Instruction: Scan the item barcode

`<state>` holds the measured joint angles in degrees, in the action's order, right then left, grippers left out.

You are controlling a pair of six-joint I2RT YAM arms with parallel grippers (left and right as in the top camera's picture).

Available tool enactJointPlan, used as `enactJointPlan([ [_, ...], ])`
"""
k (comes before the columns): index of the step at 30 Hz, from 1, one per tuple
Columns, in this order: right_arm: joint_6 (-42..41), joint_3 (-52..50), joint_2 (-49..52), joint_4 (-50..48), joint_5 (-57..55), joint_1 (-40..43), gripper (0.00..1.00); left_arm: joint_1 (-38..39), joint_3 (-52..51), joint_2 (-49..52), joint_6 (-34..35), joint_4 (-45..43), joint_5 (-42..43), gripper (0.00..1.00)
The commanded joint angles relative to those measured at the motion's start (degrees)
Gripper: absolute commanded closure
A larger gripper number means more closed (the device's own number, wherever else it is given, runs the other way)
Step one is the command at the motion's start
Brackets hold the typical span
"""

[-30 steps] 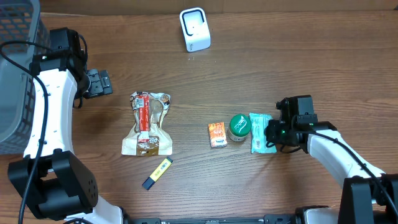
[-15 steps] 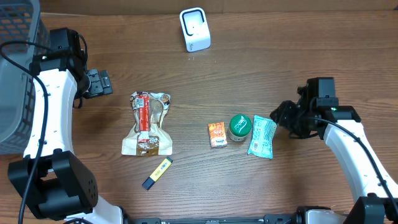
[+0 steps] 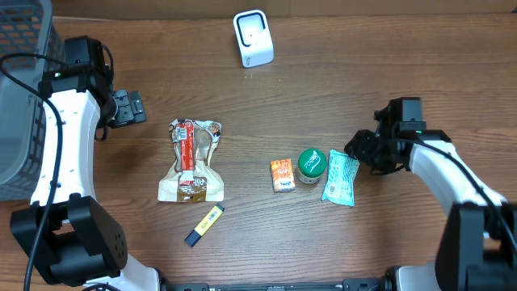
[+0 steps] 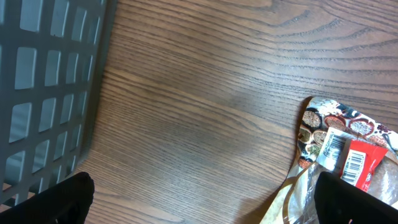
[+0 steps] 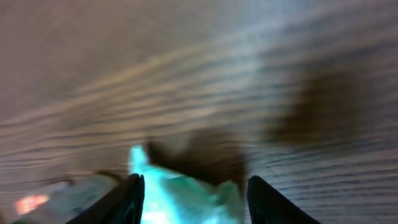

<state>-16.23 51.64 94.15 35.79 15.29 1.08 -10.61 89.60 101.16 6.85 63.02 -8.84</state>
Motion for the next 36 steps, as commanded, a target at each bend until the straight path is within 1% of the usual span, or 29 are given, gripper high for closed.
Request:
enactJointPlan([
  [1,0.7,-0.6,2.6,1.4,-4.1,0.1,0.47,-0.1,0.1,0.0,-1.1,0.0,0.1,0.0],
  [3,0.3,-0.6,2.8,4.3,-7.8,0.6,0.55,-0.1,0.1,0.0,-1.1,0.0,0.1,0.0],
  [5,-0.7,-0.5,2.4,6.1,-10.2,1.4,0.56,-0.1,0.1,0.0,-1.1,0.0,0.1,0.0],
  [11,-1.3,0.9,0.2,10.7,-9.7,5.7,0.56,-0.1,0.1,0.0,-1.1,0.0,0.1,0.0],
  [18,-1.1,4.6,-3.3,18.3,0.3,7.3,0.55,-0.1,0.1,0.0,-1.1,0.0,0.1,0.0],
  [21,1.1,4.6,-3.9,20.1,4.2,7.1,0.54,-0.1,0.1,0.0,-1.1,0.0,0.1,0.0],
  [24,1.1,4.1,-3.9,20.3,4.5,7.1,0.53,-0.1,0.1,0.0,-1.1,0.0,0.1,0.0],
  [28,1.1,2.6,-3.9,19.2,4.5,7.1,0.53,-0.1,0.1,0.0,-1.1,0.0,0.1,0.0],
  [36,1.6,-3.2,-3.8,13.3,5.9,6.7,0.52,-0.1,0.1,0.0,-1.1,0.0,0.1,0.0],
])
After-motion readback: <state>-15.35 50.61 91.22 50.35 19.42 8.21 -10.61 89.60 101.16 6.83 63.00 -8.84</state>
